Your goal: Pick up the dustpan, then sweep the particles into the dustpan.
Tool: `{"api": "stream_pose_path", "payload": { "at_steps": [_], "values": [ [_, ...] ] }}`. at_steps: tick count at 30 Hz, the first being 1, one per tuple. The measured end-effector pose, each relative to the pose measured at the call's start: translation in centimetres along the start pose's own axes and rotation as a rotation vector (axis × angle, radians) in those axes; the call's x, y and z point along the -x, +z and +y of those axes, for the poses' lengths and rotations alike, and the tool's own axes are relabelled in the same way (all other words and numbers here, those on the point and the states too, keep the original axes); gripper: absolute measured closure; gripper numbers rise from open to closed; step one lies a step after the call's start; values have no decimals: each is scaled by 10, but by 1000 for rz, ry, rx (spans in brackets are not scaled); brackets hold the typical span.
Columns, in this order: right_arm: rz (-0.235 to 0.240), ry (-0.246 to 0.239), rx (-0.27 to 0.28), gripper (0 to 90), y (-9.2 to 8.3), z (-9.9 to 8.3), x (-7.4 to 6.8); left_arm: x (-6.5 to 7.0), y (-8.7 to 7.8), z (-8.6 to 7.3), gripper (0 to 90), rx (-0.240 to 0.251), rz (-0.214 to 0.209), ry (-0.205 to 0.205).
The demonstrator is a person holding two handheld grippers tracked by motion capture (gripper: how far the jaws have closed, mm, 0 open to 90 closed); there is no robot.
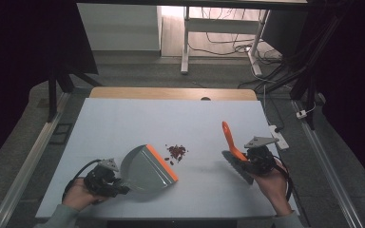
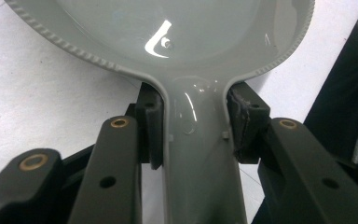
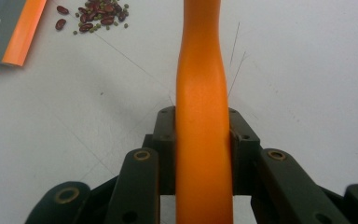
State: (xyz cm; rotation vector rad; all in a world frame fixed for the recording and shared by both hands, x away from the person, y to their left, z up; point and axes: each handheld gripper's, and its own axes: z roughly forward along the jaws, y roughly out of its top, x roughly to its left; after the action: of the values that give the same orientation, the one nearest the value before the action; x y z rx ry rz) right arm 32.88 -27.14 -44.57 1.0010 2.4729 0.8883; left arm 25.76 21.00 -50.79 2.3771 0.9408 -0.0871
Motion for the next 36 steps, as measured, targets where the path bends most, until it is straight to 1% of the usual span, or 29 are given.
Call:
{"api": "stream_pose_path", "payload": {
  "at_steps": [4,8,13,19,22,23,29,31,36],
  "values": [
    [0,1,1,706,0,0,0,-2,3,0,613,-4,-4,-11],
    [1,4,0,706,0,0,0,-2,4,1,613,-11,-3,-12],
    [-2,0,6,706,0,1,-1,-1,8,3,613,-10,-16,-9],
    [-2,-3,12,706,0,3,-1,-1,8,2,613,-10,-20,-10],
    [10,2,26,706,-1,5,-1,-1,8,3,614,-11,-20,-11],
    [10,5,35,706,-1,7,-2,-1,8,3,613,-12,-21,-10],
    [18,-12,27,706,9,22,-6,-1,9,3,613,-11,-24,-10],
    [22,-20,32,706,13,30,-9,-1,9,3,613,-11,-26,-2],
    [32,-38,48,707,23,54,-14,-1,10,4,613,-11,-30,-1]
  ]
}}
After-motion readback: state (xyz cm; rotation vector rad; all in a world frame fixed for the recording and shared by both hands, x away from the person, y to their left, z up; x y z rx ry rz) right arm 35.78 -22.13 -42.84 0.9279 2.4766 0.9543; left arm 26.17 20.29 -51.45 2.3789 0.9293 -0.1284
